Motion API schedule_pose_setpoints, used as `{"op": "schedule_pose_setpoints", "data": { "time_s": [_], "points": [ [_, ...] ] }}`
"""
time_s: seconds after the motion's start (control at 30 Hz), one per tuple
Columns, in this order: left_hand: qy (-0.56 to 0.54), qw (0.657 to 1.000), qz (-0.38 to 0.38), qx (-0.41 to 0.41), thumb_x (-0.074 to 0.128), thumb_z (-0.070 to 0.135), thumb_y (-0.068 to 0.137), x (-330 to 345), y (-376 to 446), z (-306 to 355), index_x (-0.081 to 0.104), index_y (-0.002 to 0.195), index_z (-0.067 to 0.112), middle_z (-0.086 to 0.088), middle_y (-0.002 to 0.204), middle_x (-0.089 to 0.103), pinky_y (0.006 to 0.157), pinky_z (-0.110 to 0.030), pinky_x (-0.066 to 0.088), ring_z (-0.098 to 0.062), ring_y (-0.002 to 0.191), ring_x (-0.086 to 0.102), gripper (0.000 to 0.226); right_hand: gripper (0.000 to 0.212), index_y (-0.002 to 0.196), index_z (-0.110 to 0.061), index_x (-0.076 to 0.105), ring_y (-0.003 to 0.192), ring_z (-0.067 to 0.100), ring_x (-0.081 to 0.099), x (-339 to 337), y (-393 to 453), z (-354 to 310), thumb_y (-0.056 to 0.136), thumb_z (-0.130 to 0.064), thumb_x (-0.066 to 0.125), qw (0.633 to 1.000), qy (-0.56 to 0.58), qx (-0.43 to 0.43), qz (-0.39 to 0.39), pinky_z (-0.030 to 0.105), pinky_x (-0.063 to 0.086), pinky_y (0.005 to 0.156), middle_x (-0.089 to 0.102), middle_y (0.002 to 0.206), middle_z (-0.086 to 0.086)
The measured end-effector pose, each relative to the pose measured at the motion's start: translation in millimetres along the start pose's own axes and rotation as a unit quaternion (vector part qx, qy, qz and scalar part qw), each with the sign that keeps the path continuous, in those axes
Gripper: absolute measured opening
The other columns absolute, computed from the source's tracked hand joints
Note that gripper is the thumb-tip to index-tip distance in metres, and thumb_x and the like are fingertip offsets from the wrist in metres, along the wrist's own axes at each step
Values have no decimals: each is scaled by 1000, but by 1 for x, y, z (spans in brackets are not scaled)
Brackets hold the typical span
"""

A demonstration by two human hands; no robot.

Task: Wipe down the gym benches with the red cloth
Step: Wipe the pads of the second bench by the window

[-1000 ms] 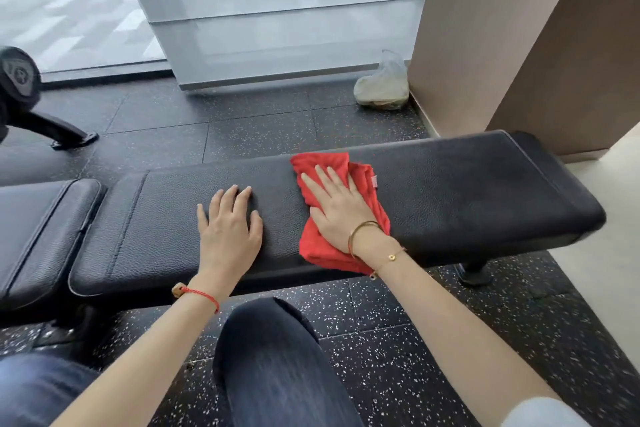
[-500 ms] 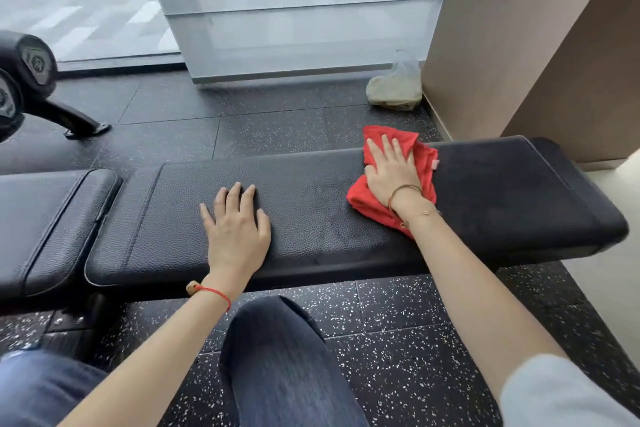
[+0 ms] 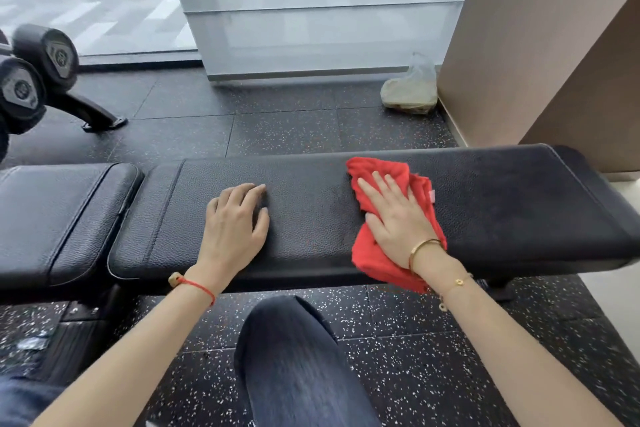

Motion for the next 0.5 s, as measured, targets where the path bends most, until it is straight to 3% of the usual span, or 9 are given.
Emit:
{"op": "schedule_pose_setpoints", "data": {
  "time_s": [0.13,0.27,0.5],
  "points": [
    [1,999,20,-34,46,31,92,-3,-9,-22,54,135,15,-8,138,52,110,-48,32,-29,131,43,46,59,152,-30,13,149,19,-1,-8,36,26,97,-33,35,996,-2,94,1,43,-1,120,3,162,1],
    [9,998,24,-59,40,35,92,-6,-14,-36,52,136,16,-8,141,50,112,-53,31,-30,133,41,49,60,153,-27,13,149,22,2,-2,74,-1,97,-34,33,991,-17,136,6,45,0,119,4,162,4],
    [17,996,13,-86,37,38,90,-11,-19,-52,51,138,15,-9,147,46,116,-58,22,-29,140,36,55,62,152,-27,16,149,20,1,29,58,-120,95,-34,38,999,-2,-50,-20,44,-4,120,5,162,2]
  ]
}}
Point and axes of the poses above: each hand's wrist, its own y-axis towards the middle knuckle, its own x-axis out of the palm, z = x × y, the point moved 4 cm from there along y, towards the middle knuckle
